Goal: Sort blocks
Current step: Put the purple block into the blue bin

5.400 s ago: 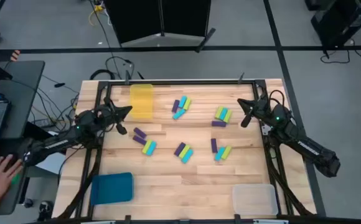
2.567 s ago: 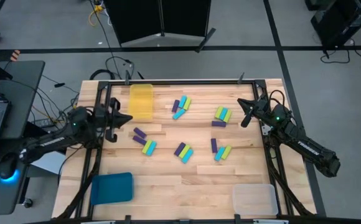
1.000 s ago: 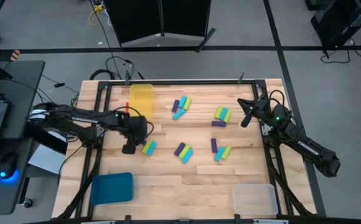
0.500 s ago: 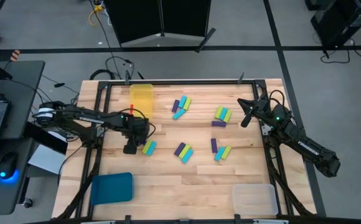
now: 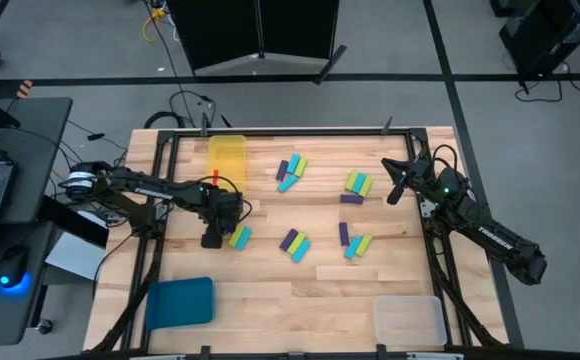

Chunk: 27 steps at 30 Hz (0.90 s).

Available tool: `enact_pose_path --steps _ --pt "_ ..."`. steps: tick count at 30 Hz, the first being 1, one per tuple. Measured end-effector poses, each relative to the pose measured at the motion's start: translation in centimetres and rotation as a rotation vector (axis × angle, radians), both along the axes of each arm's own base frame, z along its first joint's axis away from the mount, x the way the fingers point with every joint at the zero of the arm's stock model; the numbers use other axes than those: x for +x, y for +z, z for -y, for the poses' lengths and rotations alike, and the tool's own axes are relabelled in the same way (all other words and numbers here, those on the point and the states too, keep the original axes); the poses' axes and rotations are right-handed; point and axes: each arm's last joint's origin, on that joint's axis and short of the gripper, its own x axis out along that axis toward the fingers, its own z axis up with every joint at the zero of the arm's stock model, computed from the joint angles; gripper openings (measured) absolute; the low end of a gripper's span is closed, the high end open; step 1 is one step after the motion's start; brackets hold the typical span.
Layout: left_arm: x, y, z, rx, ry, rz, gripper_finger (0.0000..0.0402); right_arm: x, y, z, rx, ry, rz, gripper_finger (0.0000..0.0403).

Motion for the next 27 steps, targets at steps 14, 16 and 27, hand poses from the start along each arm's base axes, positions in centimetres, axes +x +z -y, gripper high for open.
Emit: enact_pose_path --steps 14,16,27 --pt "-0.2 1.2 1.3 0.037 0.054 -0.048 0.0103 0.0 0.0 0.0 0.001 0.0 0.0 0.0039" --pt "0.2 2.8 1.5 0.049 0.068 -0.046 0.0103 0.0 0.0 0.0 0.0 0.0 0.0 0.0039" --pt "1.8 11.2 6.5 0.065 -0.004 -0.001 0.0103 0.0 0.0 0.0 0.0 0.0 0.0 0.0039"
